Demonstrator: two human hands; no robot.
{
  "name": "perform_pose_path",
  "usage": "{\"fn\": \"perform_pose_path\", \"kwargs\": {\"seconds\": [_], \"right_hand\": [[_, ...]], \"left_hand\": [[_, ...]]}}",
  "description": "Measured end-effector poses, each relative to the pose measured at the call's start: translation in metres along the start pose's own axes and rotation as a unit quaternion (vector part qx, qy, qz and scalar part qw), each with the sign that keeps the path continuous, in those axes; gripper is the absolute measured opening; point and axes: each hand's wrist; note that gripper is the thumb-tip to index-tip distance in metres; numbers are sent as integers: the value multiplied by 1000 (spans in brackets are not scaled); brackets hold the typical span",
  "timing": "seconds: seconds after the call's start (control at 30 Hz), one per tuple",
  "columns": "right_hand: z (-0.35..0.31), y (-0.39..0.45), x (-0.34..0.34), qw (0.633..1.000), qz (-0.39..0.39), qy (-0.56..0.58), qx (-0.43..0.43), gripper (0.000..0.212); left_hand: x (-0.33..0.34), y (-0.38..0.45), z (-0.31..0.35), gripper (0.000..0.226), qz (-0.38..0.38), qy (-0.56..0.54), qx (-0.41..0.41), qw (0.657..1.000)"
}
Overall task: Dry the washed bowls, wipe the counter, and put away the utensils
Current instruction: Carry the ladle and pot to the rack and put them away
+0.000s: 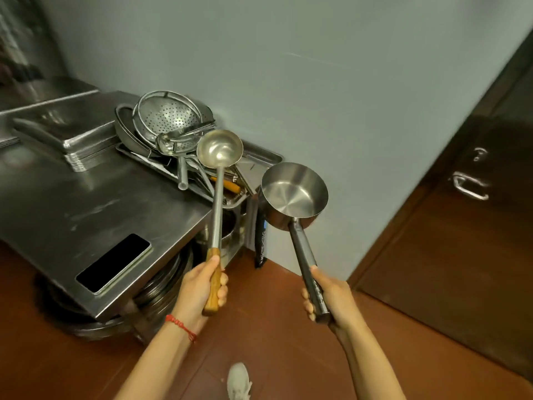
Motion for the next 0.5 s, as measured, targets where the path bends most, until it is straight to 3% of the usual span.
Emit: {"fn": "perform_pose_path", "kwargs": {"seconds": [0.5], "right_hand": [[-99,235,30,997,-72,-38,7,46]], "left_hand": [[59,203,102,21,69,-49,44,995]]}}
Point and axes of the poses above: each hand's wrist, its own y-axis towards the middle knuckle, its own x-axis out of the palm, z = x × y, and after that the axes turned 3 degrees about -x, right-handed
